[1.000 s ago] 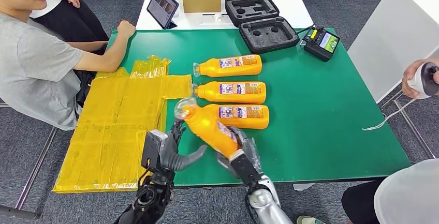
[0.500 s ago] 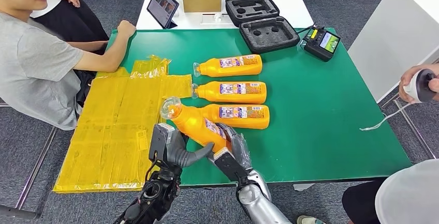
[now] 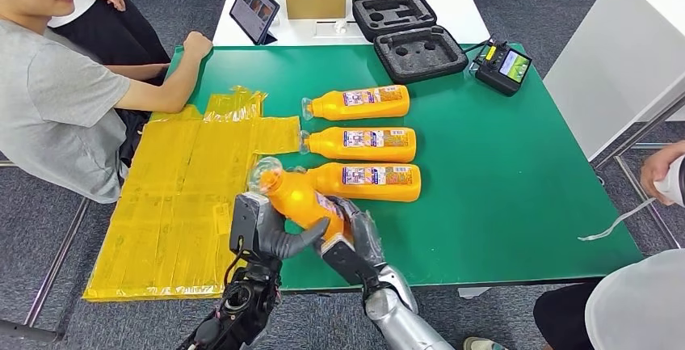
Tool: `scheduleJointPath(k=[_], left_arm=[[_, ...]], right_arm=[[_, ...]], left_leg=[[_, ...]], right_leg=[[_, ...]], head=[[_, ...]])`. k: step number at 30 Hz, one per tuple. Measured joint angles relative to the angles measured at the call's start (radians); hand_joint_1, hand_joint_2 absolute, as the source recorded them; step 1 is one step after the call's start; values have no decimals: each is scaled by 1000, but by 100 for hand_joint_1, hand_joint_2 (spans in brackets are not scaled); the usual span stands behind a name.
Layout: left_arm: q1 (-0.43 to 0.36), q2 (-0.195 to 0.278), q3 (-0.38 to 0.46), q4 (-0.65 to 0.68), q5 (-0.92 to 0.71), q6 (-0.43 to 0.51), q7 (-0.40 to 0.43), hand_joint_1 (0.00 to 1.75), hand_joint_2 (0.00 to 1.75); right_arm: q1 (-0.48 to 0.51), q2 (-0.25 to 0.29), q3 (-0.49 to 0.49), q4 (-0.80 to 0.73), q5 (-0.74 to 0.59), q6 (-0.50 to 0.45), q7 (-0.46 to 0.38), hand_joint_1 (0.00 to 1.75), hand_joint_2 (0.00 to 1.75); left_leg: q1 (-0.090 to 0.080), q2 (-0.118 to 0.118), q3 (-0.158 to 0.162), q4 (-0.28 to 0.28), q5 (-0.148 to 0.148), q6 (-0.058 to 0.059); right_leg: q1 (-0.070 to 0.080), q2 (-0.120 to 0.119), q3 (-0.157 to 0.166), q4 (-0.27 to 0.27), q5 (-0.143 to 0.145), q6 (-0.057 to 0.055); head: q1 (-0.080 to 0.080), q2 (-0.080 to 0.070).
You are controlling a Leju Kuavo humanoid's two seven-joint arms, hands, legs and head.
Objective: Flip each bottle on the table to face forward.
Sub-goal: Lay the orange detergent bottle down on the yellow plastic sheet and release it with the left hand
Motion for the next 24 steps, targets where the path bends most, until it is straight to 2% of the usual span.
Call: scheduleJointPath(k=[11, 12, 14, 15, 16, 17, 18, 19, 21, 24], left_arm=[[3, -23, 2, 0, 9, 71, -49, 0, 175], [1, -26, 1, 1, 10, 73, -50, 19, 175], [-4, -31, -2, 5, 15, 74, -54, 104, 175], [-6, -33, -5, 8, 17, 75, -56, 148, 175], [-9, -35, -9, 12, 21, 75, -60, 173, 175], [-13, -37, -12, 16, 24, 75, -63, 174, 175], [-16, -38, -15, 22, 27, 75, -68, 175, 175], [-19, -39, -17, 27, 29, 75, -72, 175, 175], [-27, -41, -19, 37, 30, 75, -80, 175, 175], [-39, -44, -23, 50, 30, 82, -91, 175, 175]], right_arm=[[1, 25, 67, 25, -13, -22, 4, 175, 175], [1, 26, 74, 26, -17, -26, 4, 172, 175], [1, 27, 88, 28, -23, -34, 4, 161, 175], [1, 28, 94, 29, -27, -40, 4, 138, 175], [0, 28, 99, 29, -33, -45, 4, 110, 175], [1, 28, 105, 29, -38, -50, 5, 86, 175], [1, 28, 109, 30, -45, -54, 5, 48, 175], [1, 28, 113, 31, -50, -58, 5, 27, 175], [2, 26, 121, 32, -57, -61, 5, 0, 175], [7, 25, 131, 35, -68, -61, 4, 0, 175]], left_leg=[[0, 0, 0, 0, 0, 0], [0, 0, 0, 0, 0, 0], [0, 0, 0, 0, 0, 0], [0, 0, 0, 0, 0, 0], [0, 0, 0, 0, 0, 0], [0, 0, 0, 0, 0, 0], [0, 0, 0, 0, 0, 0], [0, 0, 0, 0, 0, 0], [0, 0, 0, 0, 0, 0], [0, 0, 0, 0, 0, 0]], right_leg=[[0, 0, 0, 0, 0, 0], [0, 0, 0, 0, 0, 0], [0, 0, 0, 0, 0, 0], [0, 0, 0, 0, 0, 0], [0, 0, 0, 0, 0, 0], [0, 0, -1, 0, 0, 0], [0, 0, -1, 0, 0, 0], [0, 0, -1, 0, 0, 0], [0, 0, -1, 0, 0, 0], [0, 0, -1, 0, 0, 0]], head=[[0, 0], [0, 0], [0, 0], [0, 0], [0, 0], [0, 0], [0, 0], [0, 0], [0, 0], [0, 0]])
